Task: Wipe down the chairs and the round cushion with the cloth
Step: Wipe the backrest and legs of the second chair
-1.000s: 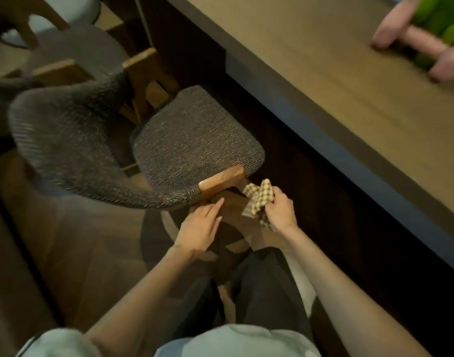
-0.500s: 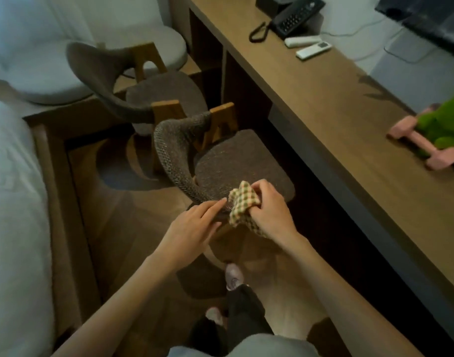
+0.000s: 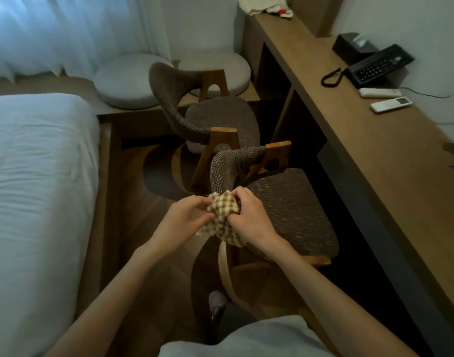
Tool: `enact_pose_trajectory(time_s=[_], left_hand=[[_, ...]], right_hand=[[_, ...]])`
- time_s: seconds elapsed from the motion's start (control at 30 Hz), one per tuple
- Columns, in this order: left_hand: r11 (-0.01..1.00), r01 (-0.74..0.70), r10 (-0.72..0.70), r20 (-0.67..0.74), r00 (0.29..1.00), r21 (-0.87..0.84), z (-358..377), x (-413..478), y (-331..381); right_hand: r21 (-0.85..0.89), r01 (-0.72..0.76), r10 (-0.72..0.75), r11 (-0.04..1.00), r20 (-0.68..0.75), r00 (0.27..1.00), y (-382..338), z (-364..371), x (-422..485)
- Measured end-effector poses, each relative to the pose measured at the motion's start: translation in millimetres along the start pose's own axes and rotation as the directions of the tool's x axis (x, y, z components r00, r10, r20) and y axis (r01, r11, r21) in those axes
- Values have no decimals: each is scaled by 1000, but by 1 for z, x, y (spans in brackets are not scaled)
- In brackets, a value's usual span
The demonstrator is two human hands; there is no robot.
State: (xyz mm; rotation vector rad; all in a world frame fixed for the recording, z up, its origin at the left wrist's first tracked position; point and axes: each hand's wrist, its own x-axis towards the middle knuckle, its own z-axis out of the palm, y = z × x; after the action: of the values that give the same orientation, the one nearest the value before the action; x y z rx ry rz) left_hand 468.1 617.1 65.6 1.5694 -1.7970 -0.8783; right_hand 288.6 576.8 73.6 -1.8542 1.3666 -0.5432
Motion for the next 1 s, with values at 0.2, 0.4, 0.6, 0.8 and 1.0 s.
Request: enact_pose_trajectory(time_s=[0.2,0.4,0.6,0.8,1.0], left_hand=[[993,93,-99,-83,992,-72,-29,46,-24],[985,111,-114,-14,993,-130,-76,114,-84],[993,98,-93,64,994,-65,-159,207,-172],[996,67,-74,129,989,59,-262,300,-246],[993,60,-69,84,994,101,-332,404,-301]], right_hand=[[-22,-11,12,1000,54,998,-7,7,68],[96,-113,103,989,104,989,-24,30,154],[136,-173,174,976,5,985,-47,74,267],[138,-249,262,959,-87,961,-98,115,374],[19,-234,235,972,-97,967,-116,146,479]])
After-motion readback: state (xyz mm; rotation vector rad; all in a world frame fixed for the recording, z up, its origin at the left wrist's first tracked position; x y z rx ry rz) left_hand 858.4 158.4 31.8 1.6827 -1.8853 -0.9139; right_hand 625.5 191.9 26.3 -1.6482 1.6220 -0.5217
